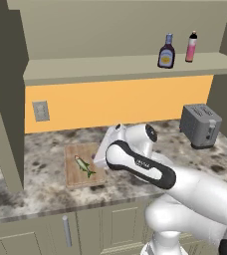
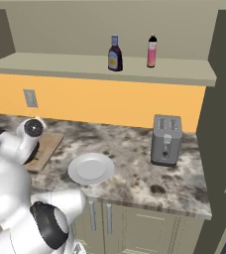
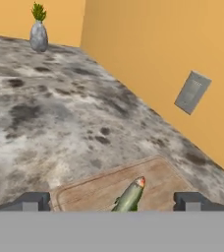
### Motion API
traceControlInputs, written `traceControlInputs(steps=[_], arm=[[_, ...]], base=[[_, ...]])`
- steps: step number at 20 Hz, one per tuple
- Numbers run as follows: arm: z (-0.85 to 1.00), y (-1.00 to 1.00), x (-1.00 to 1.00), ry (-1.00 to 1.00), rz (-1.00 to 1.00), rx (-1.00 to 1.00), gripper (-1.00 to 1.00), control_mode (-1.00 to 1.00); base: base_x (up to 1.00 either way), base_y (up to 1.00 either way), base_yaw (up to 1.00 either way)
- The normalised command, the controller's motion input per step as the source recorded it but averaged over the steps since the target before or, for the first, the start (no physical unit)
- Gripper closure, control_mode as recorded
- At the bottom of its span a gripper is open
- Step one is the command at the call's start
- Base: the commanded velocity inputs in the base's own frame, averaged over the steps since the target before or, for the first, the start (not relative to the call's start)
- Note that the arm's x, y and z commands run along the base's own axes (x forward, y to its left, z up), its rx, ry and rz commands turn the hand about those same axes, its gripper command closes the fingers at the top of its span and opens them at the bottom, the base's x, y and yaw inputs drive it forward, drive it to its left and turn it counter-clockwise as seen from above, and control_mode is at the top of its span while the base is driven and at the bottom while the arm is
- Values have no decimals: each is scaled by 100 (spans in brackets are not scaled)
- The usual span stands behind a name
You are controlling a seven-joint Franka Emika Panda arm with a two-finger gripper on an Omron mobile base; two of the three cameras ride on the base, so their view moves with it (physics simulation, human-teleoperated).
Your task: Pick the fish from the plate and place it on the cutting board. Then pick the condiment bottle from the cabinet and place it next to the cutting board.
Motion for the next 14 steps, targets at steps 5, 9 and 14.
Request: traceControlInputs(steps=[5,9,14], arm=[[11,-38,-15,-20,27,8,-100,-100],[13,-35,-20,-18,24,11,-100,-100],[18,-28,-23,-12,18,11,-100,-100]], base=[[0,0,0],[0,0,0],[0,0,0]])
